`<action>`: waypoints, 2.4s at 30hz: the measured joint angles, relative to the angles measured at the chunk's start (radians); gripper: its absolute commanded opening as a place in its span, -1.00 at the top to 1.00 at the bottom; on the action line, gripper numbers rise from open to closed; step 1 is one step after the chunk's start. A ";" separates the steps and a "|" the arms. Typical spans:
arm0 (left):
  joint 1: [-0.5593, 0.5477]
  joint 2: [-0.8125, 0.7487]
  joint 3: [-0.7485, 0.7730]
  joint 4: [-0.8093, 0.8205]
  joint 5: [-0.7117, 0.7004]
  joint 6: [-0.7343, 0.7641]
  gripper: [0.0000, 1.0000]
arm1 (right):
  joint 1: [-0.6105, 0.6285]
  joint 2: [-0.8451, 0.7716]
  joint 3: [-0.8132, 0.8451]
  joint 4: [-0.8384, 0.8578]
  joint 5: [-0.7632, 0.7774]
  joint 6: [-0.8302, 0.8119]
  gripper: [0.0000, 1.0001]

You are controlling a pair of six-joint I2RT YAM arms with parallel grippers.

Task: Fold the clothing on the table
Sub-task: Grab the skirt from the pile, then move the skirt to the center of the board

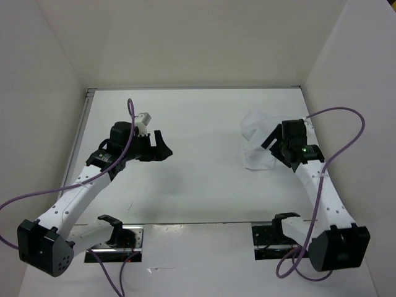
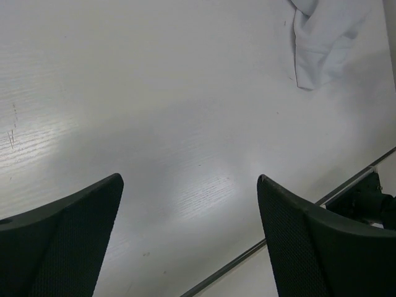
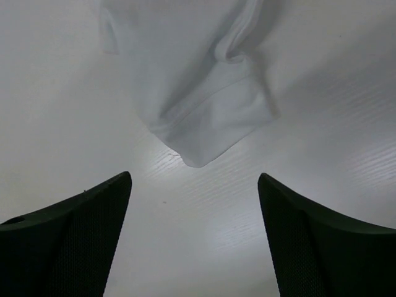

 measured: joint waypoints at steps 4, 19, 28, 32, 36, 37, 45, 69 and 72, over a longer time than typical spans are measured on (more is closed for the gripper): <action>0.005 -0.006 -0.001 -0.002 -0.011 -0.002 -0.94 | -0.013 0.153 0.017 0.009 0.008 0.003 -0.62; 0.005 -0.085 -0.061 0.012 -0.027 -0.010 -0.94 | -0.150 0.516 0.088 0.038 0.044 -0.096 0.08; 0.010 -0.111 -0.070 0.013 -0.055 -0.028 -0.94 | -0.175 0.631 0.093 0.060 0.009 -0.139 0.18; 0.013 -0.112 -0.074 0.012 -0.063 -0.028 -0.94 | -0.175 0.676 0.093 0.066 -0.012 -0.156 0.44; 0.016 -0.112 -0.074 0.013 -0.069 -0.028 -0.94 | -0.174 0.699 0.107 0.075 -0.042 -0.162 0.99; 0.018 -0.112 -0.074 0.012 -0.070 -0.028 -0.94 | -0.175 0.701 0.110 0.073 -0.045 -0.166 1.00; 0.023 -0.111 -0.074 0.013 -0.073 -0.028 -0.94 | -0.055 0.647 0.159 0.022 -0.067 -0.162 1.00; 0.032 -0.053 -0.079 0.020 -0.072 -0.028 -0.94 | 0.291 0.356 0.546 0.151 -0.306 -0.175 1.00; 0.032 -0.056 -0.079 0.015 -0.072 -0.030 -0.68 | 0.286 0.414 0.330 0.080 -0.306 -0.147 1.00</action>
